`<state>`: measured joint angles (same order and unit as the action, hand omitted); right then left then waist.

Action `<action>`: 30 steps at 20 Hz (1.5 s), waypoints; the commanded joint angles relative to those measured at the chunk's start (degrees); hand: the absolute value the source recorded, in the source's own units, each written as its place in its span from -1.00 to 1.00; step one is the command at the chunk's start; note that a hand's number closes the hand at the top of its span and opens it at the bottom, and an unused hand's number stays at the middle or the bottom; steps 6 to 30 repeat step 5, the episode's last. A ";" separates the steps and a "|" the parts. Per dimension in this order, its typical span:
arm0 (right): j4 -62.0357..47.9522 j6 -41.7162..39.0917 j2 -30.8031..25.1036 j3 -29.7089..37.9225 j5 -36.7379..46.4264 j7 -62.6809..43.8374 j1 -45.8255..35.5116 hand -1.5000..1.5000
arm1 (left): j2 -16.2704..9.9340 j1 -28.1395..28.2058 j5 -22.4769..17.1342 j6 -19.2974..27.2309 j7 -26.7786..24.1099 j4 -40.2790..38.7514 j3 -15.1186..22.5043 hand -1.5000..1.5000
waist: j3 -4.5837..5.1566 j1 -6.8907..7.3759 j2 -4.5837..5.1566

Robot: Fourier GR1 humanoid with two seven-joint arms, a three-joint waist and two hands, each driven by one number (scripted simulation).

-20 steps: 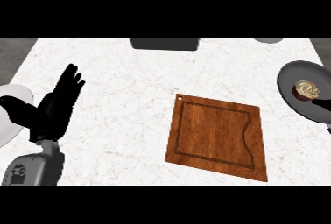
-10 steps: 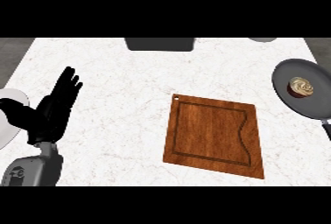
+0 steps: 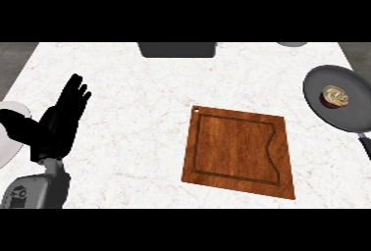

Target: Pick the cupcake from the cutting board and place it in the pan

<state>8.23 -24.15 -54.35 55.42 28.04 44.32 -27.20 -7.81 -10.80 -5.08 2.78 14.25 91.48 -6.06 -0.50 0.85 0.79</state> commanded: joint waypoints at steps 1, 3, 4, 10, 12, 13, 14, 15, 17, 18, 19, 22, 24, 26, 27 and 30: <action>0.83 -6.93 -1.13 0.37 -1.31 5.74 4.18 -1.00 | -1.77 -0.59 -0.58 -1.12 0.27 -0.60 -1.26 0.00 | 0.05 0.00 -0.12; 0.97 -6.81 -0.39 0.46 -1.88 6.03 4.95 -1.00 | 0.20 0.93 0.28 -0.04 -0.62 -0.40 0.07 0.00 | 0.03 0.12 -0.15; 1.67 -7.18 -0.78 -0.11 -1.67 7.05 6.46 -1.00 | -0.80 1.70 -1.48 -1.46 -0.16 0.42 -1.10 0.00 | 0.08 0.10 -0.29; 2.23 -5.60 0.92 -0.55 -1.70 7.34 5.70 -1.00 | -0.18 1.62 0.12 -0.18 0.34 1.85 0.15 0.00 | 0.10 0.26 -0.35; 2.23 -5.60 0.92 -0.55 -1.70 7.34 5.70 -1.00 | -0.18 1.62 0.12 -0.18 0.34 1.85 0.15 0.00 | 0.10 0.26 -0.35; 2.23 -5.60 0.92 -0.55 -1.70 7.34 5.70 -1.00 | -0.18 1.62 0.12 -0.18 0.34 1.85 0.15 0.00 | 0.10 0.26 -0.35; 2.23 -5.60 0.92 -0.55 -1.70 7.34 5.70 -1.00 | -0.18 1.62 0.12 -0.18 0.34 1.85 0.15 0.00 | 0.10 0.26 -0.35; 2.23 -5.60 0.92 -0.55 -1.70 7.34 5.70 -1.00 | -0.18 1.62 0.12 -0.18 0.34 1.85 0.15 0.00 | 0.10 0.26 -0.35; 2.23 -5.60 0.92 -0.55 -1.70 7.34 5.70 -1.00 | -0.18 1.62 0.12 -0.18 0.34 1.85 0.15 0.00 | 0.10 0.26 -0.35; 2.23 -5.60 0.92 -0.55 -1.70 7.34 5.70 -1.00 | -0.18 1.62 0.12 -0.18 0.34 1.85 0.15 0.00 | 0.10 0.26 -0.35; 2.23 -5.60 0.92 -0.55 -1.70 7.34 5.70 -1.00 | -0.18 1.62 0.12 -0.18 0.34 1.85 0.15 0.00 | 0.10 0.26 -0.35; 2.23 -5.60 0.92 -0.55 -1.70 7.34 5.70 -1.00 | -0.18 1.62 0.12 -0.18 0.34 1.85 0.15 0.00 | 0.10 0.26 -0.35; 2.23 -5.60 0.92 -0.55 -1.70 7.34 5.70 -1.00 | -0.18 1.62 0.12 -0.18 0.34 1.85 0.15 0.00 | 0.10 0.26 -0.35; 2.23 -5.60 0.92 -0.55 -1.70 7.34 5.70 -1.00 | -0.18 1.62 0.12 -0.18 0.34 1.85 0.15 0.00 | 0.10 0.26 -0.35; 2.23 -5.60 0.92 -0.55 -1.70 7.34 5.70 -1.00 | -0.18 1.62 0.12 -0.18 0.34 1.85 0.15 0.00 | 0.10 0.26 -0.35; 2.23 -5.60 0.92 -0.55 -1.70 7.34 5.70 -1.00 | -0.18 1.62 0.12 -0.18 0.34 1.85 0.15 0.00 | 0.10 0.26 -0.35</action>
